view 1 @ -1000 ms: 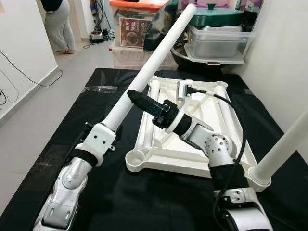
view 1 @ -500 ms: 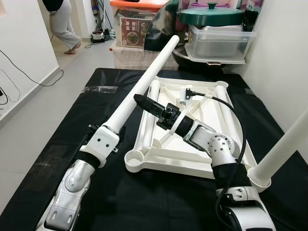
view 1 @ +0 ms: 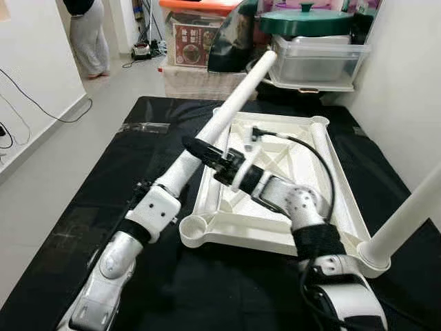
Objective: Building children table
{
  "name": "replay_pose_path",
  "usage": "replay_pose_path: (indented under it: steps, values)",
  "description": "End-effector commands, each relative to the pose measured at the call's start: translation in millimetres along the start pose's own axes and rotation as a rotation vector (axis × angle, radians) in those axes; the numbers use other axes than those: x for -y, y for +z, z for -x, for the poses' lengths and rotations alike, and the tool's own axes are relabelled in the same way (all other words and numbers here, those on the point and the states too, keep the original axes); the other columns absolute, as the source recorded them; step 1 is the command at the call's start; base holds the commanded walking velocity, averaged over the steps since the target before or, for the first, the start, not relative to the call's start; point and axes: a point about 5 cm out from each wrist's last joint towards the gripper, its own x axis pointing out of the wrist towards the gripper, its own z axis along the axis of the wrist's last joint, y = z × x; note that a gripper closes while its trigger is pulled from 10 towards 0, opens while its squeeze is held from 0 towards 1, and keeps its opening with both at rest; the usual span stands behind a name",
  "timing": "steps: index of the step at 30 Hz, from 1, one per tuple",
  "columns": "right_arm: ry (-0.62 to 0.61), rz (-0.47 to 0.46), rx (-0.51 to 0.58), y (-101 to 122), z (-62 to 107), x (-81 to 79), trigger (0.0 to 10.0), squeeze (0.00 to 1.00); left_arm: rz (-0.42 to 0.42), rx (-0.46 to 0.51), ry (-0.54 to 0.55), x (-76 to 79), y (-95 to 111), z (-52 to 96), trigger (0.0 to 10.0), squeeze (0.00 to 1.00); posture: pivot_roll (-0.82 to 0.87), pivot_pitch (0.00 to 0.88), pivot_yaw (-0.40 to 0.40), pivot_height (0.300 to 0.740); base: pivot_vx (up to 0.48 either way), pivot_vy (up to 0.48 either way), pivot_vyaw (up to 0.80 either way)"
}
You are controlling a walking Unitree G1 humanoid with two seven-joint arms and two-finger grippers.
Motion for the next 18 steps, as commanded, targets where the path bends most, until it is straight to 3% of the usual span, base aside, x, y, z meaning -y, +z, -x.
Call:
replay_pose_path:
  steps: [1, 10, 11, 12, 13, 14, 18]
  values:
    - [-0.034, -0.022, 0.000, 1, -3.0, 3.1, 10.0, 0.00, 0.008, 0.020, -0.031, 6.9, 2, 2.0, 10.0, 0.00, 0.06, 0.000, -0.077, 0.740, 0.000, 0.000, 0.00]
    - [-0.082, -0.093, 0.042, 15, -14.0, 2.5, 10.0, 0.00, -0.009, 0.028, -0.064, 12.3, 1, 1.8, 10.0, 0.00, 0.07, 0.000, -0.083, 0.740, 0.000, 0.000, 0.00]
    - [-0.096, -0.105, 0.041, 15, -14.1, 4.2, 8.2, 0.00, -0.008, 0.030, -0.065, 12.9, 1, 1.7, 10.0, 0.00, 0.07, 0.000, -0.083, 0.740, 0.000, 0.000, 0.00]
    - [-0.109, -0.124, 0.039, 15, -14.1, 5.9, 5.4, 0.00, -0.009, 0.030, -0.066, 13.7, 1, 1.8, 10.0, 0.00, 0.06, 0.000, -0.083, 0.740, 0.000, 0.000, 0.00]
    - [-0.121, -0.140, 0.032, 14, -14.0, 7.4, 0.7, 0.00, -0.010, 0.031, -0.068, 14.5, 0, 2.3, 10.0, 0.00, 0.06, 0.000, -0.083, 0.740, 0.000, 0.000, 0.00]
    - [-0.136, -0.133, 0.000, 10, -13.8, 9.4, 0.0, 0.00, -0.010, 0.030, -0.072, 15.3, 0, 3.0, 10.0, 0.00, 0.06, 0.000, -0.082, 0.740, 0.000, 0.000, 0.00]
    - [-0.151, -0.125, -0.039, 4, -12.9, 12.2, 0.0, 0.00, -0.011, 0.028, -0.079, 16.4, -1, 4.0, 10.0, 0.00, 0.06, 0.000, -0.082, 0.740, 0.000, 0.000, 0.00]
